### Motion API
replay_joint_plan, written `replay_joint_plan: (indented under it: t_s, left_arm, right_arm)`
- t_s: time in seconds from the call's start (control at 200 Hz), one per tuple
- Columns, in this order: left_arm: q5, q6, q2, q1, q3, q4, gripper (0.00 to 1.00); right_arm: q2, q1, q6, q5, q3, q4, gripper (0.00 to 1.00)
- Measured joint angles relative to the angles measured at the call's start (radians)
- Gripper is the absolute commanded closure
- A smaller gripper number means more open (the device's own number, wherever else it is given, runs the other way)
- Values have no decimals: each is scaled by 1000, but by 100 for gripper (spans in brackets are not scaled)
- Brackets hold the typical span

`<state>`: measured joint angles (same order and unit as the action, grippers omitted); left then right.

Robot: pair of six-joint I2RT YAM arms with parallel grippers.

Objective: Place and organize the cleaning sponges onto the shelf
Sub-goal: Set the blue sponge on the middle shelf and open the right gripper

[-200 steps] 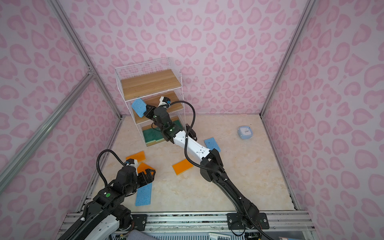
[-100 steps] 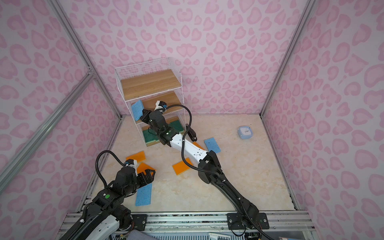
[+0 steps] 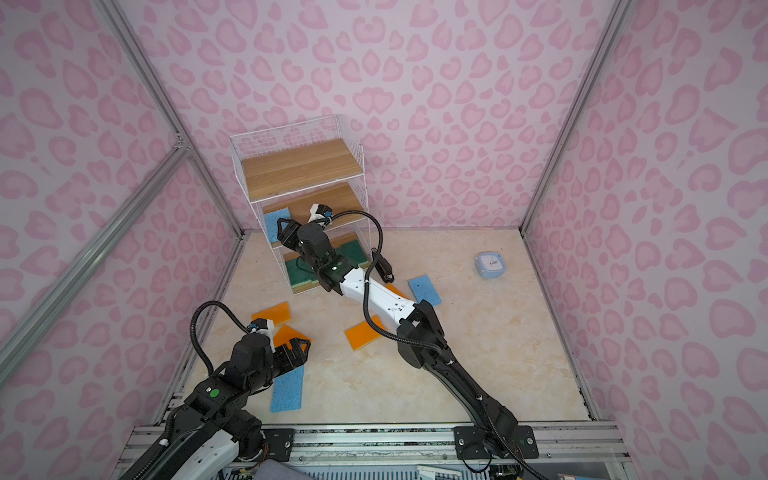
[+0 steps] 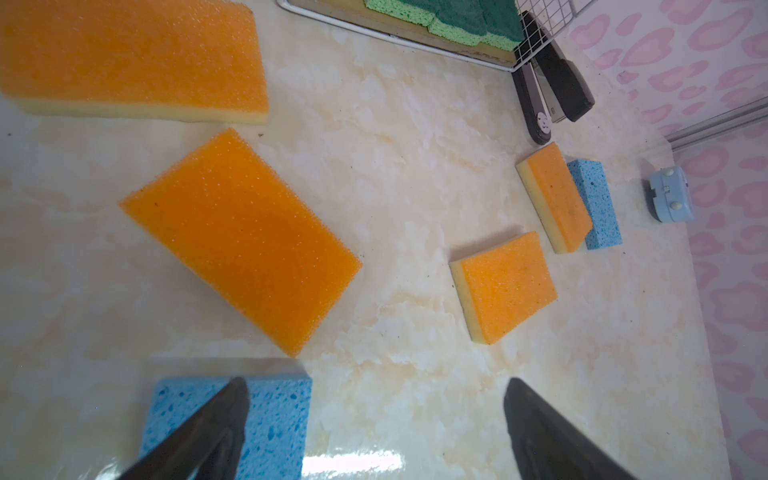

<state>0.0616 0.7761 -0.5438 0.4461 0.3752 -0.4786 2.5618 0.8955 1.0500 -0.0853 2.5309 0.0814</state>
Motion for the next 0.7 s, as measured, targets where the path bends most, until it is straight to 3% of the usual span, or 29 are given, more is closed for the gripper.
replay_joint_plan:
  t_s: [0.24,0.51,0.7]
  left_arm:
    - [10,0,-2,0,21,-20,3]
    - [34,16,-53,0,100,-92,3]
    - [53,51,-147,0,130,-159,1]
  right_arm:
    - [-105,0,-42,1,-142,12,26]
    - [-230,-7,-75,11,-338,62,25]
    - [-412,-21,-103,33,-613,143,26]
